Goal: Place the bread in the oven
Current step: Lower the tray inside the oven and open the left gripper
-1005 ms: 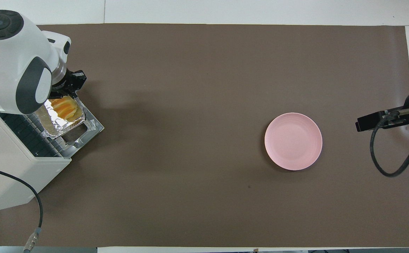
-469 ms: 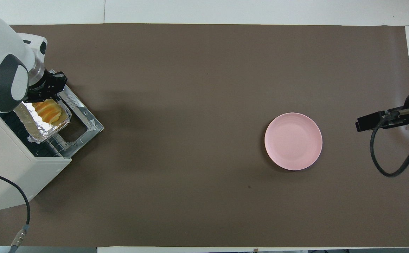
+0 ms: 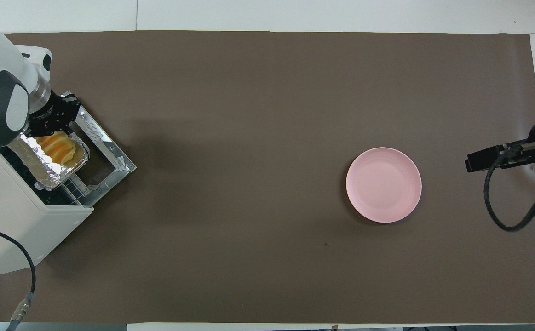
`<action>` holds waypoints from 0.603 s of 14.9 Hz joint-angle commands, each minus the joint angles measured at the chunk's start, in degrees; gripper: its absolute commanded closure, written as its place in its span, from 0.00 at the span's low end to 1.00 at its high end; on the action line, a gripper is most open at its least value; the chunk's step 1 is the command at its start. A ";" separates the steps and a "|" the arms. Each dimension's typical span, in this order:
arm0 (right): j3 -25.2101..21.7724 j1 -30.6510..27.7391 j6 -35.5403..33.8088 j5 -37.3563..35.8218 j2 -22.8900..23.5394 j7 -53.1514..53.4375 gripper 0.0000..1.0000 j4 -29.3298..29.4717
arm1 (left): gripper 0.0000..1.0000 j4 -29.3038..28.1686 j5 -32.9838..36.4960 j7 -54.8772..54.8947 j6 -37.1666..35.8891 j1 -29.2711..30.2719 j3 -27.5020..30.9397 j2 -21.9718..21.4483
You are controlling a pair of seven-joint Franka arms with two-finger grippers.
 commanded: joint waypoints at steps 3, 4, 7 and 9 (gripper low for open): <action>0.50 -0.76 -0.35 -0.44 -0.67 -0.28 0.00 -0.64 | 1.00 -1.94 1.00 -0.66 -1.61 0.76 -0.31 -1.78; 0.50 -0.76 -0.35 -0.44 -0.67 -0.28 0.00 -0.64 | 1.00 -2.38 1.00 -0.39 -1.61 0.76 -0.31 -2.04; 0.50 -0.76 -0.35 -0.44 -0.67 -0.37 0.00 -0.64 | 1.00 -3.61 1.00 1.01 -1.69 1.37 -0.31 -2.66; 0.50 -0.76 -0.35 -0.44 -0.67 -0.28 0.00 -0.64 | 1.00 -3.96 1.09 2.15 -1.78 1.73 -0.31 -2.75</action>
